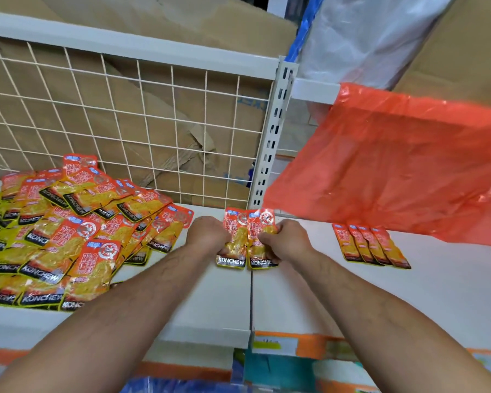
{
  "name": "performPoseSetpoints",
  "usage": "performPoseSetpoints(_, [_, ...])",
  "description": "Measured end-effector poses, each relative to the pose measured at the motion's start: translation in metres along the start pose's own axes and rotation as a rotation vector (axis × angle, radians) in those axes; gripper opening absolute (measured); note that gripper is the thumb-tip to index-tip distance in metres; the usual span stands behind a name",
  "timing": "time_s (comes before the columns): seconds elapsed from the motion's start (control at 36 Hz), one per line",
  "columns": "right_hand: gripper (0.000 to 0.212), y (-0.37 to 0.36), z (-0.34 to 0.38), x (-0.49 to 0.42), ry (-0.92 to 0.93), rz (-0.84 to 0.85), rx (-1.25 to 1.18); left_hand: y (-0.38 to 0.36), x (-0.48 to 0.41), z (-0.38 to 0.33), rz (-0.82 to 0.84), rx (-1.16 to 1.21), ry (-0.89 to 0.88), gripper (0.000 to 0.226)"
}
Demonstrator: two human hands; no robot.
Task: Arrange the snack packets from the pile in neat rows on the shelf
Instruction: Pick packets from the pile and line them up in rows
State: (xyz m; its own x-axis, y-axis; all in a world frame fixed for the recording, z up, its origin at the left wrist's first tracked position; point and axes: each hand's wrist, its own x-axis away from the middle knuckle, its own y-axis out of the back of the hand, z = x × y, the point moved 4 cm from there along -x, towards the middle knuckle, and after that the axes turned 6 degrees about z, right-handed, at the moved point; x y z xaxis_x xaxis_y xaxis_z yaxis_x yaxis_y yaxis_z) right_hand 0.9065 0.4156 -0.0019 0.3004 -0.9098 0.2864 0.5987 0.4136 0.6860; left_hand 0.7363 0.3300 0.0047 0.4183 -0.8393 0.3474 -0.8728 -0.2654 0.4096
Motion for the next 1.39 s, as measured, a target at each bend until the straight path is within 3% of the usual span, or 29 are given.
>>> performPoseSetpoints(0.28, [0.029,0.057,-0.057,0.014,-0.063,0.016,-0.218,-0.074,-0.001,-0.032,0.047,0.103,-0.031,0.019])
performPoseSetpoints(0.61, [0.036,0.171,-0.171,-0.002,-0.013,-0.009,-0.361,-0.216,0.003,-0.09,-0.044,0.194,-0.031,0.024])
performPoseSetpoints(0.86, [0.02,0.263,-0.269,-0.027,-0.119,0.016,-0.336,-0.311,0.005,-0.128,-0.115,0.143,0.006,0.028])
performPoseSetpoints(1.28, [0.021,0.272,-0.291,-0.059,-0.152,0.105,-0.315,-0.341,-0.014,-0.144,-0.197,0.091,0.056,0.009])
performPoseSetpoints(1.39, [0.023,0.269,-0.286,-0.065,-0.16,0.112,-0.256,-0.337,-0.013,-0.147,-0.213,0.122,0.059,0.017])
